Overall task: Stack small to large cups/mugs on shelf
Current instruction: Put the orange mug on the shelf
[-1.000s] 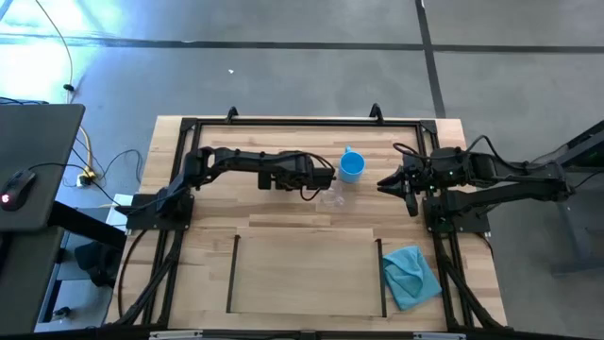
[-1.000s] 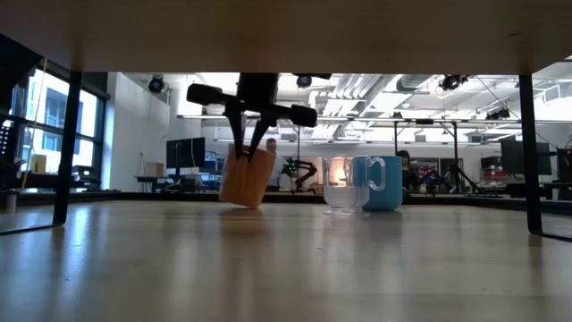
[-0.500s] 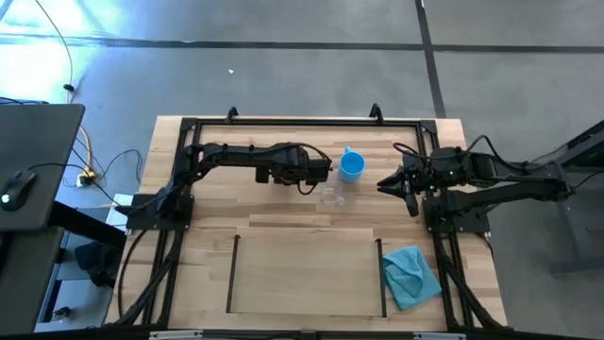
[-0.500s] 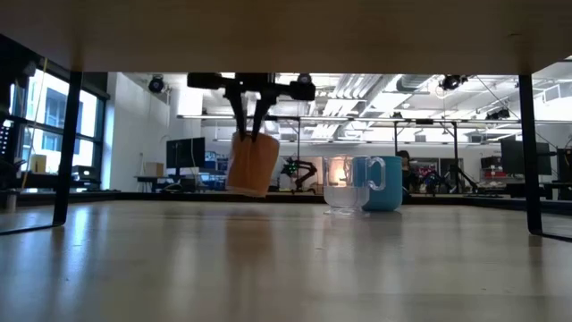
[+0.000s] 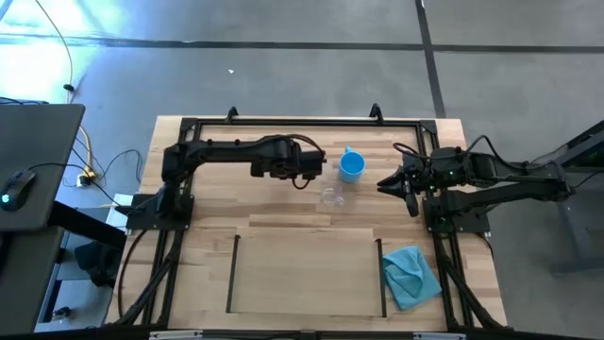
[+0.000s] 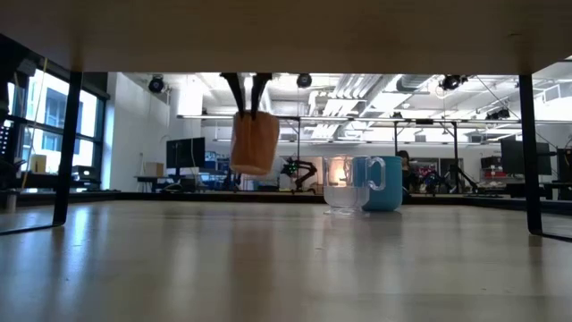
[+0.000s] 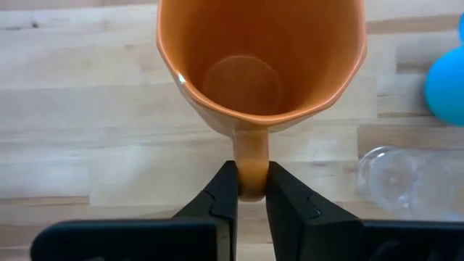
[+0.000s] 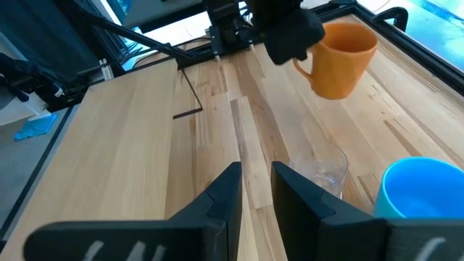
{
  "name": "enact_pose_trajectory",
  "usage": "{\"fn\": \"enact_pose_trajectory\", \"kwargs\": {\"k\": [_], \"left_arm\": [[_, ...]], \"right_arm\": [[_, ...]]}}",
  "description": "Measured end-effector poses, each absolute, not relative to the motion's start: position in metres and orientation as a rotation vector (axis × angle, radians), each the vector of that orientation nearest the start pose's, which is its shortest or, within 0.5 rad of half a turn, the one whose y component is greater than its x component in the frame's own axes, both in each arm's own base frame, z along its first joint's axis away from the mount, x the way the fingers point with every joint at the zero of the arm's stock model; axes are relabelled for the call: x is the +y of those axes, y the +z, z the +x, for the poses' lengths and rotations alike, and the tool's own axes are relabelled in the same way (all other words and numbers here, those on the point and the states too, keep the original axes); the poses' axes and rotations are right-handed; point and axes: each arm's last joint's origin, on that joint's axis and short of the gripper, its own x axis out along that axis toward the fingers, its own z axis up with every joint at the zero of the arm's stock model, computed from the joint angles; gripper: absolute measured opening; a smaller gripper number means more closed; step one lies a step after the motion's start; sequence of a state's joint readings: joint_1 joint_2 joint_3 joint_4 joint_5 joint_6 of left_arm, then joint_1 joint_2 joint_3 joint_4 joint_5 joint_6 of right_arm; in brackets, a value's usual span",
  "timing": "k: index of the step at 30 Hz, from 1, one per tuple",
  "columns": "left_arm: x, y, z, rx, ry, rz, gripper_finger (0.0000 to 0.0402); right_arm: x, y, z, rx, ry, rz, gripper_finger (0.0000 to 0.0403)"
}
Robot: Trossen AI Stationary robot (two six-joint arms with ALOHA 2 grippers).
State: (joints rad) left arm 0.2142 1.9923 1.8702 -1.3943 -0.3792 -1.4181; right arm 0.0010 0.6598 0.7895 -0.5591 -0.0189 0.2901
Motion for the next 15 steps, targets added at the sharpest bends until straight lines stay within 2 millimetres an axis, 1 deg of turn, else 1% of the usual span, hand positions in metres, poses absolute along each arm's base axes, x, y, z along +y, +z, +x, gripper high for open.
{"fn": "enact_pose_trajectory", "kwargs": {"k": [6, 15], "left_arm": [[0.086, 0.296, 0.364, 0.868, 1.408, -0.958, 0.0032], [0.062, 0.318, 0.354, 0.838, 1.340, -0.937, 0.0032]], "right_arm": [[0.001, 0.316, 0.135, 0.429, -0.043, 0.290, 0.0067], [0.001, 0.316, 0.135, 0.430, -0.043, 0.288, 0.0067]]}}
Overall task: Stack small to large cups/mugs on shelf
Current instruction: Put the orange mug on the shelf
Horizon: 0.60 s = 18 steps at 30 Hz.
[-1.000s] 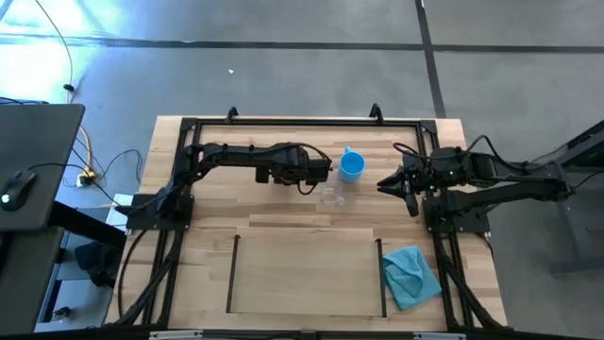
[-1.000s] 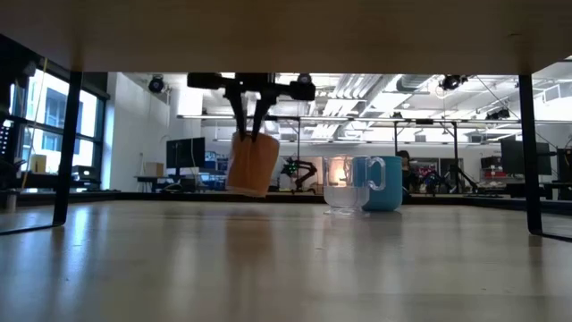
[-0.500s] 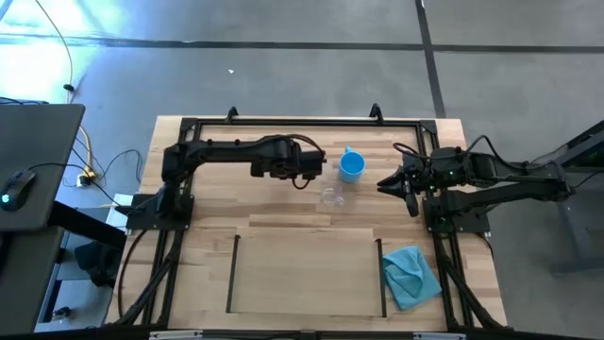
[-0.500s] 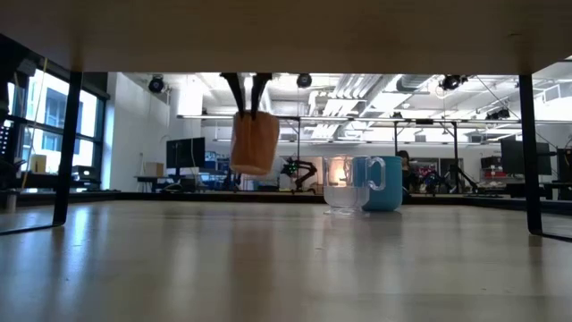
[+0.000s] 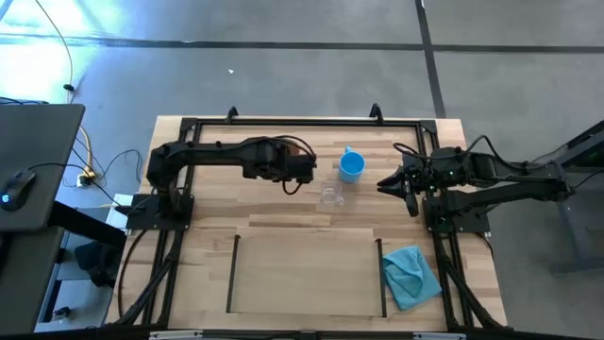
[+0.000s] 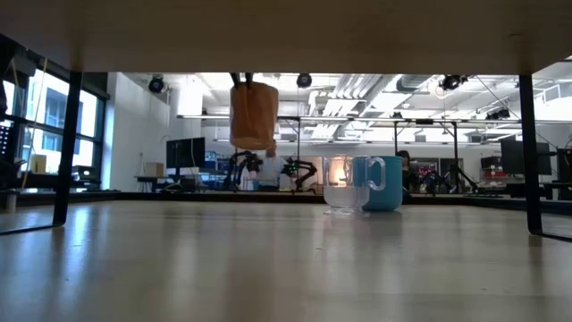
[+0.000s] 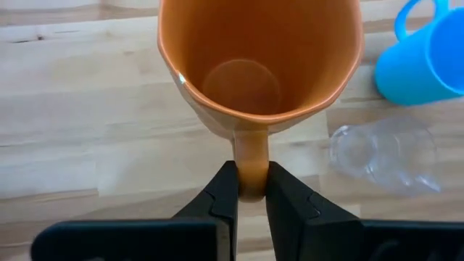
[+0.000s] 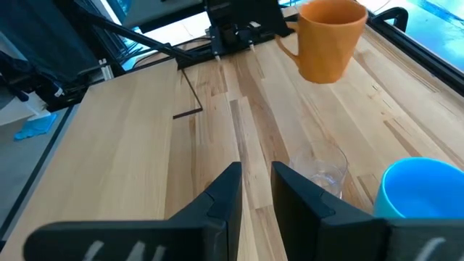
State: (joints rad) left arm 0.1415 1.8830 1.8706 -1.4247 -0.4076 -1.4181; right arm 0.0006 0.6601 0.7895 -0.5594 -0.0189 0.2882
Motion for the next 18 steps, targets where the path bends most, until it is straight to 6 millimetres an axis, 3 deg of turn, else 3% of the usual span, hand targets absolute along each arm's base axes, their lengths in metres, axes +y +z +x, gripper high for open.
{"fn": "enact_pose_trajectory", "kwargs": {"k": [18], "left_arm": [[0.008, 0.330, 0.344, 0.781, 1.342, -0.911, 0.0032]], "right_arm": [[0.001, 0.316, 0.135, 0.428, -0.043, 0.290, 0.0067]]}}
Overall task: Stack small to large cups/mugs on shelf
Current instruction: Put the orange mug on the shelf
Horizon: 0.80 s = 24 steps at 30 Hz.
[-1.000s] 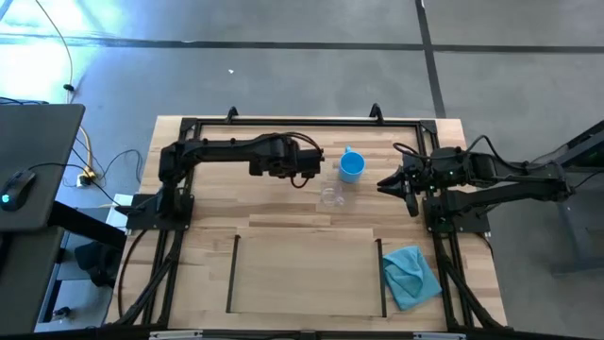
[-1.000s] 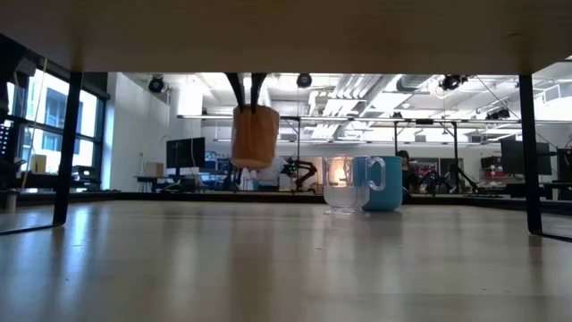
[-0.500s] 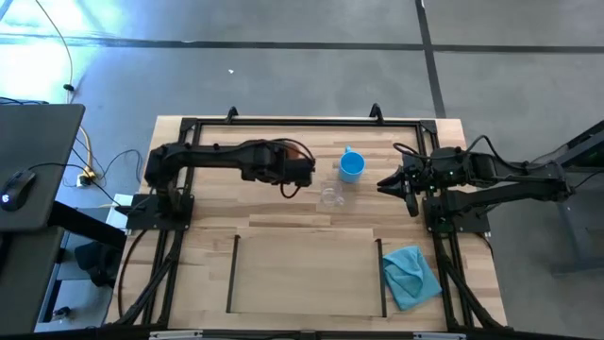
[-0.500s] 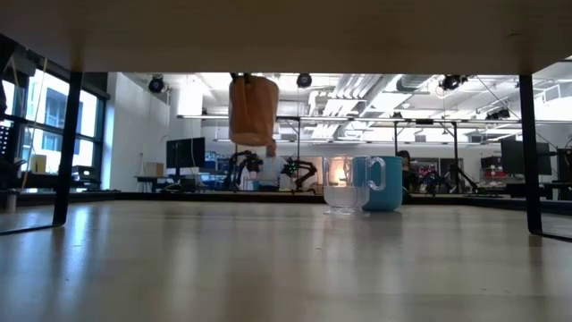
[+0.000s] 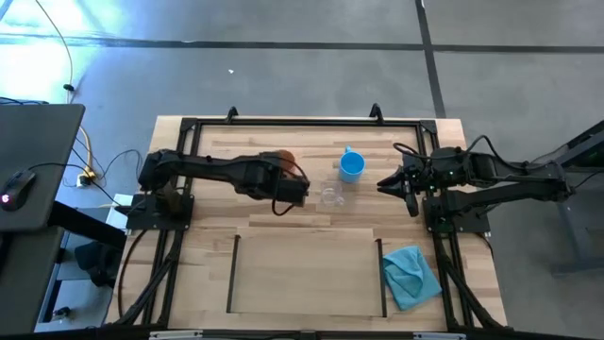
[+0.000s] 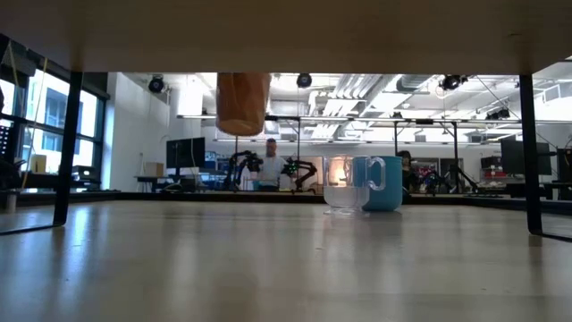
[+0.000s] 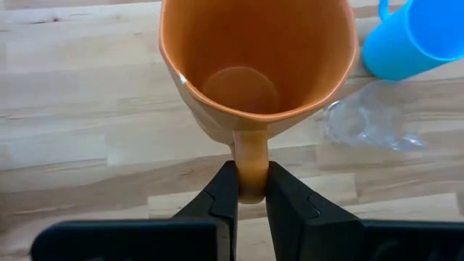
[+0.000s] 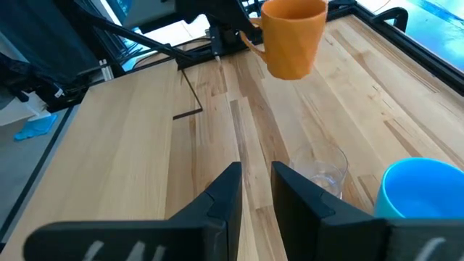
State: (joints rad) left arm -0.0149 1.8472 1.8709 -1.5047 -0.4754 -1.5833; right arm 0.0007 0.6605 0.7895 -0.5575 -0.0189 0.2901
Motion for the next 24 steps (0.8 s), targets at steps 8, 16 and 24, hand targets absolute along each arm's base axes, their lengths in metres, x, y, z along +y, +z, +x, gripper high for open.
{"fn": "enact_pose_trajectory", "kwargs": {"k": [8, 16, 24], "left_arm": [[-0.022, 0.345, 0.329, 0.700, 1.327, -0.918, 0.0032], [-0.047, 0.347, 0.322, 0.675, 1.308, -0.926, 0.0032], [-0.067, 0.350, 0.319, 0.673, 1.269, -0.946, 0.0032]], "right_arm": [[0.001, 0.316, 0.135, 0.429, -0.045, 0.297, 0.0067], [0.001, 0.316, 0.135, 0.429, -0.048, 0.314, 0.0067], [0.001, 0.316, 0.135, 0.429, -0.053, 0.334, 0.0067]]}}
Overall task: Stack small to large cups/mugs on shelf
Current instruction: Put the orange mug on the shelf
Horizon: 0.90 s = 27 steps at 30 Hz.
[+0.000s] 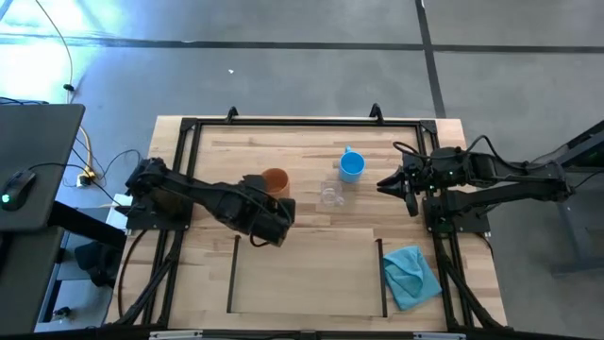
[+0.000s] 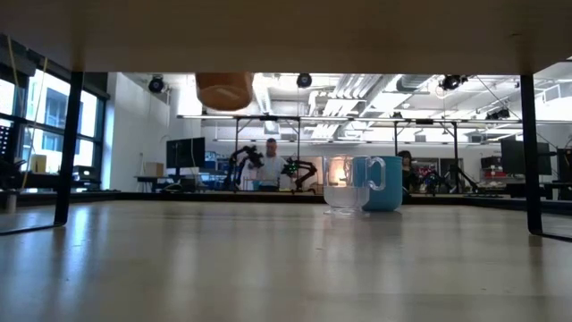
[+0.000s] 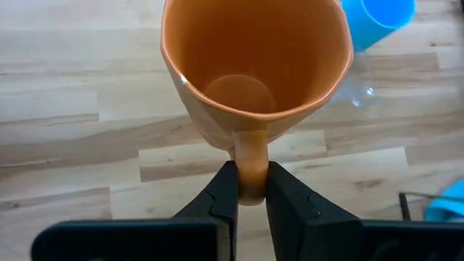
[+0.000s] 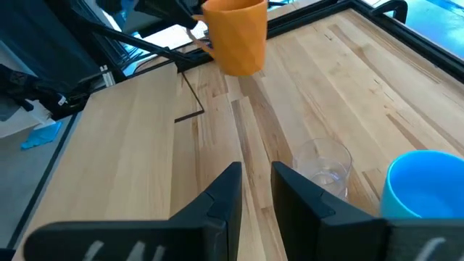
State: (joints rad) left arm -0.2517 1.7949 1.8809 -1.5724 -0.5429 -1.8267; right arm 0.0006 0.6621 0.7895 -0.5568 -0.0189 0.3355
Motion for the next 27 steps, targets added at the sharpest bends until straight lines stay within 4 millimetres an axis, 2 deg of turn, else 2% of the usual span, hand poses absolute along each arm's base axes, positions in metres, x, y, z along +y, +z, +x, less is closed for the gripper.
{"fn": "enact_pose_trajectory", "kwargs": {"k": [11, 19, 27], "left_arm": [[-0.080, 0.371, 0.316, 0.615, 1.179, -0.964, 0.0032], [-0.088, 0.371, 0.314, 0.670, 1.151, -0.983, 0.0032], [-0.105, 0.370, 0.309, 0.724, 1.103, -0.993, 0.0032]], "right_arm": [[0.001, 0.316, 0.135, 0.428, -0.054, 0.338, 0.0067], [0.001, 0.316, 0.135, 0.428, -0.058, 0.357, 0.0067], [0.000, 0.316, 0.135, 0.424, -0.078, 0.356, 0.0067]]}}
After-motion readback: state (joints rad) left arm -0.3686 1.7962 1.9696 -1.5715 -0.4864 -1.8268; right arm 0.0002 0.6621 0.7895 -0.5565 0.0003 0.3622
